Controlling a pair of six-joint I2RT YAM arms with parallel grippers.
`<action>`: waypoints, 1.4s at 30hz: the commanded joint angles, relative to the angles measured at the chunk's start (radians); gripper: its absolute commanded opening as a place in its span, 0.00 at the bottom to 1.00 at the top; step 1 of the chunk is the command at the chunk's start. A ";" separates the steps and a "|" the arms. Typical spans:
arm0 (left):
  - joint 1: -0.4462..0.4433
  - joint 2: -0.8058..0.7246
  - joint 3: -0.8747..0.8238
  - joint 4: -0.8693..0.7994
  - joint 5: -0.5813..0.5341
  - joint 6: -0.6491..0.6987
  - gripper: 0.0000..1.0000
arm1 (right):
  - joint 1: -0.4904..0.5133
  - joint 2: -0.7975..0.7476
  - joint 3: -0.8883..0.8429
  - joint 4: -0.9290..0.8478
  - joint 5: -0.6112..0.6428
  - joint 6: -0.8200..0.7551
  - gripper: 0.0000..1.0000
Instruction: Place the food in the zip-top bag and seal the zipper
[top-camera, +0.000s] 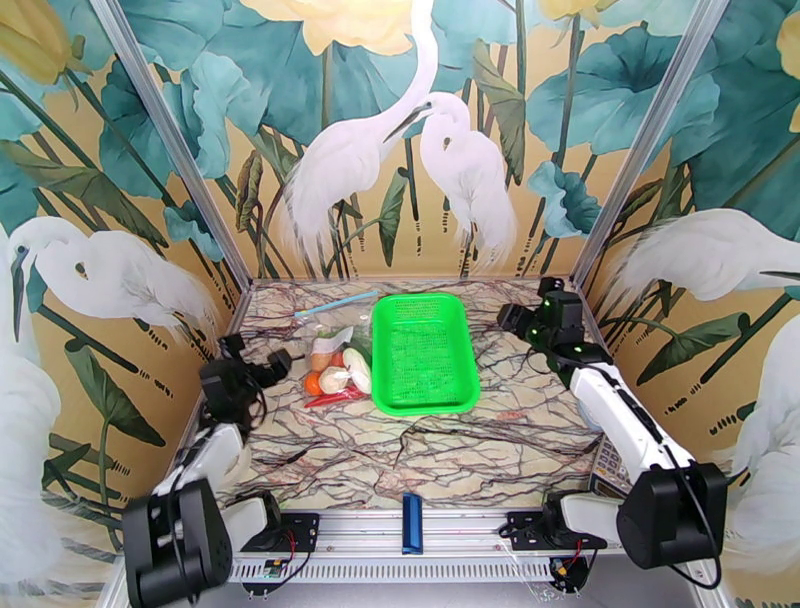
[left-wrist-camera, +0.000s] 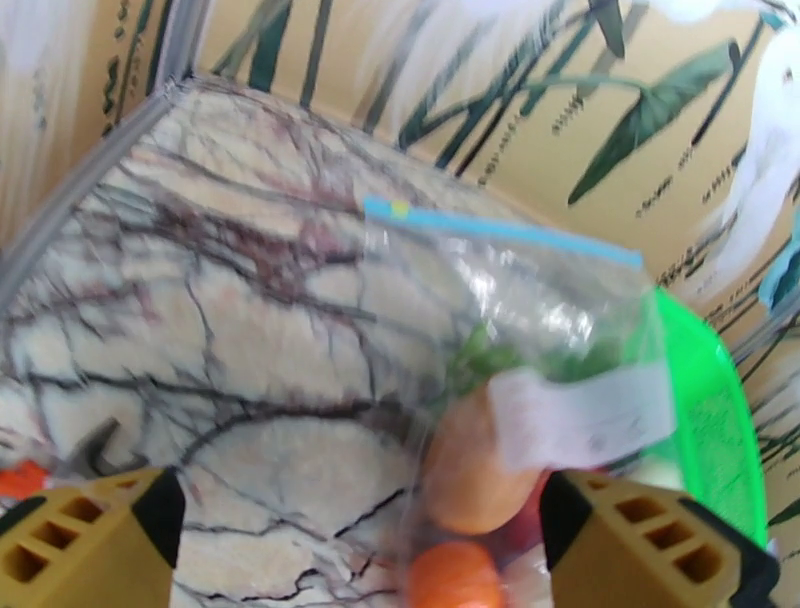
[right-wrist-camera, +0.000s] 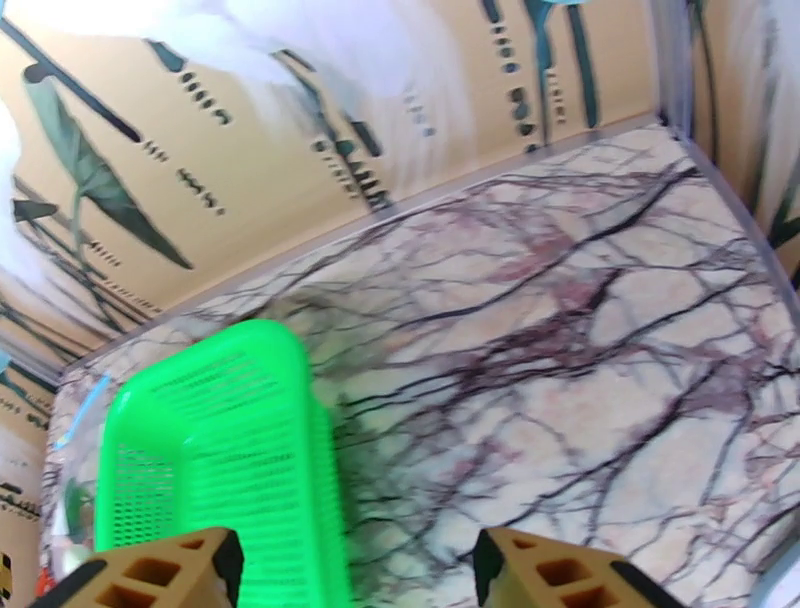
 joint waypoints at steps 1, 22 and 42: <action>-0.052 0.083 -0.038 0.356 -0.063 0.055 1.00 | -0.011 -0.064 -0.036 -0.007 0.074 -0.056 0.68; -0.218 0.340 0.025 0.490 -0.058 0.236 1.00 | -0.030 -0.548 -0.547 0.250 0.323 -0.232 0.88; -0.218 0.344 0.043 0.458 -0.132 0.210 1.00 | -0.384 -0.040 -0.748 1.053 -0.066 -0.174 0.84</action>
